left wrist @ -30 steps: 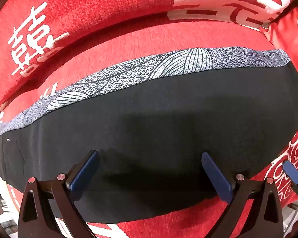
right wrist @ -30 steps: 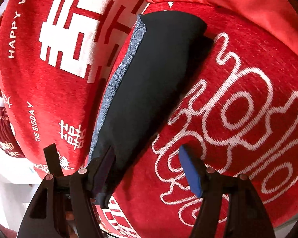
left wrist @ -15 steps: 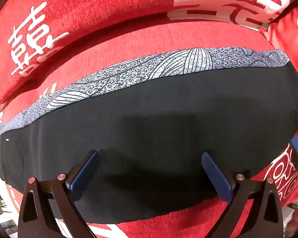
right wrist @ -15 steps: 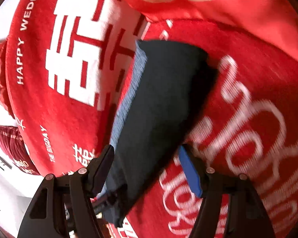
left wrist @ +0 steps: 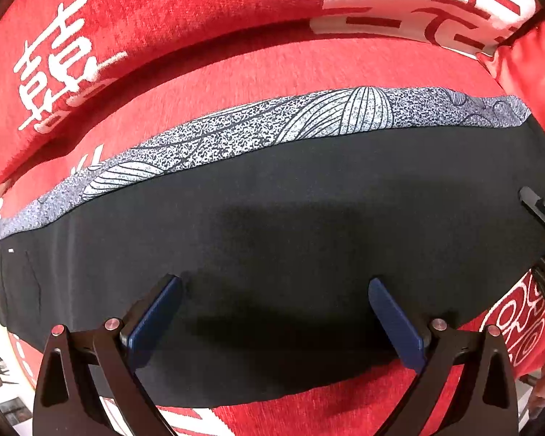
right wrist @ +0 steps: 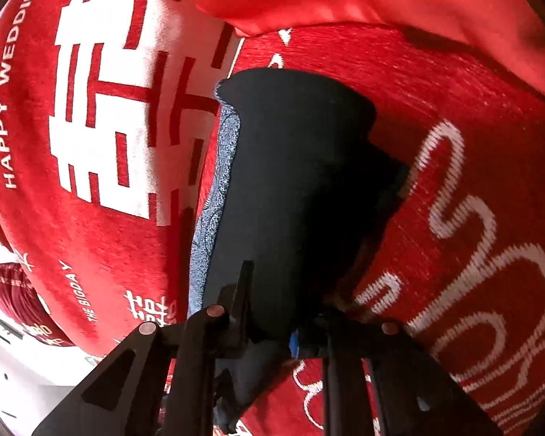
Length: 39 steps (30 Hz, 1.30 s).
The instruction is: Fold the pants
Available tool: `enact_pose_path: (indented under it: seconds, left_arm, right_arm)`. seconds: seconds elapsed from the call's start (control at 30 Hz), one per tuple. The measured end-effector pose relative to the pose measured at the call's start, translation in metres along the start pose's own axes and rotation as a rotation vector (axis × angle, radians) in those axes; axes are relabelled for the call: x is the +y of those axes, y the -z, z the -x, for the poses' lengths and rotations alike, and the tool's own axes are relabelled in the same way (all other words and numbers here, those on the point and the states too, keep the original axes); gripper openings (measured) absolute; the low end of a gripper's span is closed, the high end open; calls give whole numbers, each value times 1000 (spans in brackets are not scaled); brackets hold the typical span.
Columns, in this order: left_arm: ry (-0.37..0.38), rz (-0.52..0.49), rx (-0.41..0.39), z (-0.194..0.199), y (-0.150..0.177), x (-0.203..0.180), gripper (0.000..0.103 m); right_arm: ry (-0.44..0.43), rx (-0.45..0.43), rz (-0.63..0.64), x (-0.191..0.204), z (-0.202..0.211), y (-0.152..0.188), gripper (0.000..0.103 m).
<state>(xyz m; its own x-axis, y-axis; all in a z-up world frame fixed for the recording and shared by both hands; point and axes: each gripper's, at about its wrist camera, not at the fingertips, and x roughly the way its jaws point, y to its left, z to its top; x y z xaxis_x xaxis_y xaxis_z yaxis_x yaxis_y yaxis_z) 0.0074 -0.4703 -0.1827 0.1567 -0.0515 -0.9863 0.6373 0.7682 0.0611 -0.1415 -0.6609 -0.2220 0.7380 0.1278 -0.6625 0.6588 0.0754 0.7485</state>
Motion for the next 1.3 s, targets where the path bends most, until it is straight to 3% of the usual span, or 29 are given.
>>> enact_pose_path:
  seconds: [0.53, 0.63, 0.77, 0.93, 0.97, 1.0, 1.07, 1.3]
  left_arm:
    - [29, 13, 21, -10, -5, 9, 103]
    - [2, 17, -31, 1, -9, 10, 103]
    - [64, 35, -137, 20, -22, 10, 103]
    - [152, 10, -121, -1, -28, 0, 103]
    - [193, -1, -74, -15, -27, -2, 103]
    - [191, -20, -52, -19, -25, -15, 103]
    - [151, -98, -129, -17, -19, -24, 103]
    - [180, -96, -128, -16, -20, -24, 103]
  right_arm:
    - [12, 40, 5, 1, -3, -6, 18]
    - [12, 43, 11, 1, -2, -6, 18]
    - [15, 41, 21, 0, -2, -6, 18]
    - [34, 43, 34, 6, -3, -7, 18]
    - [42, 42, 44, 9, -2, -7, 18]
    - [46, 42, 55, 11, -2, -7, 18]
    - [36, 39, 74, 18, 2, -6, 16]
    - [30, 31, 217, 65, 12, 4, 16]
